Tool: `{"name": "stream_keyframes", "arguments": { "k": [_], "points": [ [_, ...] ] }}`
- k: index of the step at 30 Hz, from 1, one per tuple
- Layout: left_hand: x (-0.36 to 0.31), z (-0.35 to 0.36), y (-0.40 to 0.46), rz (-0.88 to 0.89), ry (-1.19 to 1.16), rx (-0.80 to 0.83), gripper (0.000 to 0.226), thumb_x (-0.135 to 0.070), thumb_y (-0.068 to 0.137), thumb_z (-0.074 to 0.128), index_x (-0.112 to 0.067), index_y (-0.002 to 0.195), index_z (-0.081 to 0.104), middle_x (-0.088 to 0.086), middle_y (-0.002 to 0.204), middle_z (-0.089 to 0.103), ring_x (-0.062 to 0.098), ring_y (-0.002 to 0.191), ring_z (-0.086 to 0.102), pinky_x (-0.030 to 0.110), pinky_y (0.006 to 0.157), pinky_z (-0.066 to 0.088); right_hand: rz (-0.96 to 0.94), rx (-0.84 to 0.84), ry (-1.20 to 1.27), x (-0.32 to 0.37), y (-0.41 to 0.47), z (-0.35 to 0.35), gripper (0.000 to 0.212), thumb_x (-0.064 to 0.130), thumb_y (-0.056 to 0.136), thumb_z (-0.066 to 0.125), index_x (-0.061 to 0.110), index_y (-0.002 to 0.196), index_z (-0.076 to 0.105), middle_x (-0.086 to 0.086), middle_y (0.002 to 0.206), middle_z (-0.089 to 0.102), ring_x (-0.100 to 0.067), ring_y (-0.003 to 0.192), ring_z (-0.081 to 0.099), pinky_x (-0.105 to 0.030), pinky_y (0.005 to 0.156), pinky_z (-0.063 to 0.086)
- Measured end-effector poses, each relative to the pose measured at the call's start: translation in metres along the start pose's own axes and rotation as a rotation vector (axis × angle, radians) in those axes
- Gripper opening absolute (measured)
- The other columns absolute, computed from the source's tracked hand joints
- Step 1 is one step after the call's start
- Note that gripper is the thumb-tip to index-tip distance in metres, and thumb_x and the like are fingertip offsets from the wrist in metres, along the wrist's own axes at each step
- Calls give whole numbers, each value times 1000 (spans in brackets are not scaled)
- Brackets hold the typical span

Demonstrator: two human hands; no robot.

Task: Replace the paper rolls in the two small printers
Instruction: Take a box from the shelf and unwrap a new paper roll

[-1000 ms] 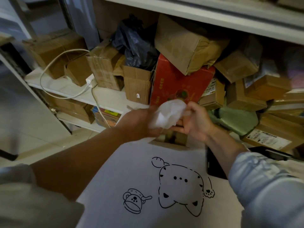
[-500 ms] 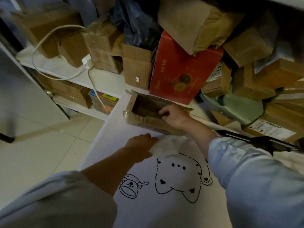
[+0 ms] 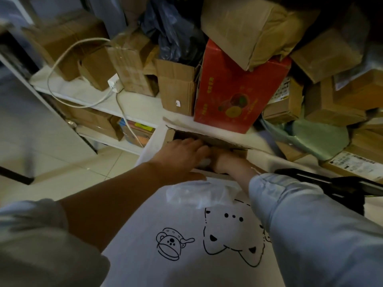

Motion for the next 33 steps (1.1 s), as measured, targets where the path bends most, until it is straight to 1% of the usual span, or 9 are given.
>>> {"name": "stream_keyframes", "arguments": {
  "k": [3,7,12,16,18,24,28,30,33],
  "points": [
    [14,46,-8,-79,75,242,24,-40,95,48,-28,114,56,-3,110,64,17,102,63,33,89,52,-1,-50,-63,6,-13,-7,30,28,92,52,17,121,50,-9,133,50,-30,121,50,-39,98,41],
    [19,68,-9,-108,150,294,21,-30,97,47,-25,115,56,0,110,65,19,100,63,31,87,53,-20,-104,-44,6,-14,-5,34,32,89,58,18,120,52,-9,131,52,-29,120,50,-42,101,42],
    [29,62,-8,-413,-225,238,19,-14,88,60,-12,106,60,0,94,62,11,86,60,10,56,45,-118,-199,171,19,-36,-23,50,38,84,65,15,126,52,-7,123,58,-27,113,55,-35,94,43],
    [27,56,-1,-248,118,311,28,-23,97,48,-15,122,59,6,122,61,26,112,58,29,91,47,-19,-185,756,6,-49,-37,45,42,86,59,7,115,57,-9,106,65,-26,99,62,-39,85,53],
    [33,40,5,-275,96,227,29,-23,97,45,-11,118,61,10,120,62,28,113,56,31,93,39,21,-171,1018,-3,-59,-39,38,40,87,60,11,112,57,-7,97,64,-25,95,64,-44,86,56],
    [25,11,4,-389,24,113,35,-28,92,56,-20,126,54,2,125,58,21,116,54,33,94,45,-11,-136,1218,-28,-85,-34,34,18,78,75,13,110,64,-5,98,68,-16,86,64,-26,67,51],
    [16,-28,-18,-467,-118,-250,34,-22,94,49,-14,128,44,8,127,48,28,96,62,35,67,49,-21,-45,1447,-40,-110,-20,39,8,78,73,11,115,62,-4,102,69,-14,86,66,-25,68,54],
    [8,-40,-30,-459,-237,-404,27,-23,96,46,-13,120,46,9,117,51,29,83,62,34,56,45,0,-9,1447,-48,-122,-13,44,10,75,75,12,117,60,-6,107,69,-16,90,67,-31,80,55],
    [-18,-33,-29,-349,-377,-333,26,-20,98,37,-16,123,43,8,119,54,29,81,62,35,61,48,17,55,1255,-51,-138,-1,43,13,77,75,11,117,61,-6,108,69,-17,95,66,-32,86,55]
  ]
}}
Point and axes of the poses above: each hand's wrist, its own y-axis towards the middle knuckle, its own z-axis out of the palm, x = y × z, the point moved 10 cm from there along y, towards the middle knuckle
